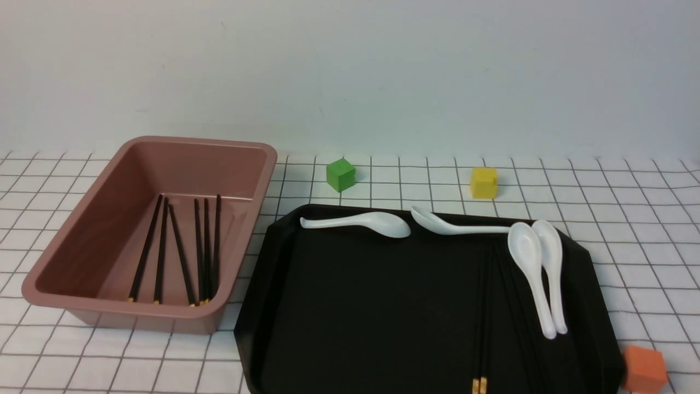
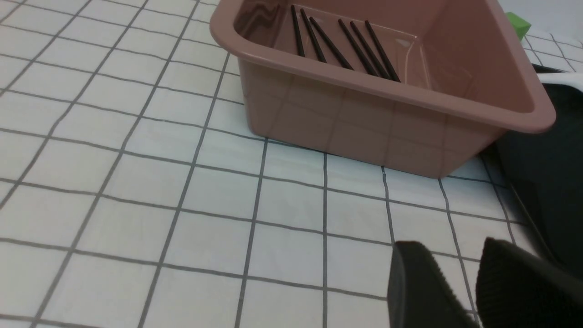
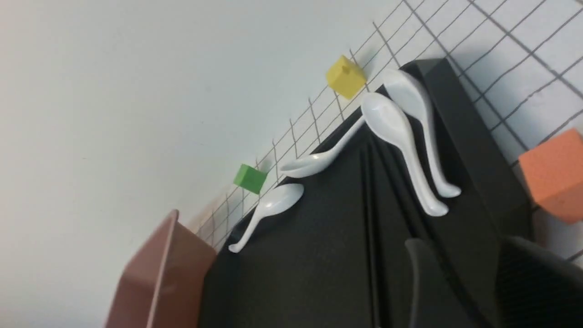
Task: On white black tablecloth take chopsticks from black tray and put them in box.
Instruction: 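Move the gripper over the chopsticks on the black tray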
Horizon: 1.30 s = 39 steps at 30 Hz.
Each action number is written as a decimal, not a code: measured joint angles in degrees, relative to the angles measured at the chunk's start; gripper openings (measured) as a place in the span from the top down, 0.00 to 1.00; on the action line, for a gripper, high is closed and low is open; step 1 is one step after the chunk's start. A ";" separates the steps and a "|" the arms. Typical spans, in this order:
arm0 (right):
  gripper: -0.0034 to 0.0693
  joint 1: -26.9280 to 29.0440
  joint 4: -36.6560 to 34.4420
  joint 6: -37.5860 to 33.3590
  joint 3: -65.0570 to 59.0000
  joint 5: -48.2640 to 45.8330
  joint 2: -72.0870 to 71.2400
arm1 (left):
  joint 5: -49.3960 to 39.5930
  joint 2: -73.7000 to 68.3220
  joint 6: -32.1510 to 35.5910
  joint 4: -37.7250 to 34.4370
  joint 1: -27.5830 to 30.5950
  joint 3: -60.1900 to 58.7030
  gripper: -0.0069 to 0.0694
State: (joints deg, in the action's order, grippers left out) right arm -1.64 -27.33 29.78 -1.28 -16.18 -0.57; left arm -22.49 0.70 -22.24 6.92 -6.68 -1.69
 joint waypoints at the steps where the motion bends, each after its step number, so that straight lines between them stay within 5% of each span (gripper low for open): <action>1: 0.62 0.00 -0.16 -0.65 0.61 -0.50 0.00 | 0.00 0.00 0.00 0.00 0.00 0.00 0.62; 4: 0.68 0.00 2.02 -5.80 6.94 -2.51 0.92 | 0.00 0.00 0.00 0.00 0.00 0.00 0.62; 9: 0.94 0.00 16.83 -13.90 23.21 -13.39 13.33 | 0.00 0.00 0.00 0.00 0.00 0.00 0.62; 15: 0.95 0.00 32.82 -10.14 32.53 -35.81 39.18 | 0.00 0.00 0.00 0.00 0.00 0.00 0.61; 17: 0.94 0.00 30.68 -11.03 33.04 -37.26 45.65 | 0.00 0.00 0.00 0.00 0.00 0.00 0.61; 22: 0.86 -3.13 12.12 -23.94 33.72 -33.68 60.09 | 0.00 0.00 0.00 0.00 0.00 0.00 0.60; 27: 0.72 -12.78 3.29 -27.18 37.77 -29.57 68.93 | 0.00 0.00 0.00 0.00 0.00 0.00 0.61; 33: 0.59 -26.21 14.48 -8.52 48.96 -26.67 83.46 | 0.00 0.00 0.00 0.00 0.00 0.00 0.61; 39: 0.53 -31.34 28.05 10.62 57.31 -26.17 95.22 | 0.00 0.00 0.00 0.00 0.00 0.00 0.60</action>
State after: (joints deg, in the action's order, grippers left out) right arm -32.97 0.72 40.40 56.02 -42.35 94.65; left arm -22.49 0.70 -22.24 6.92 -6.68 -1.69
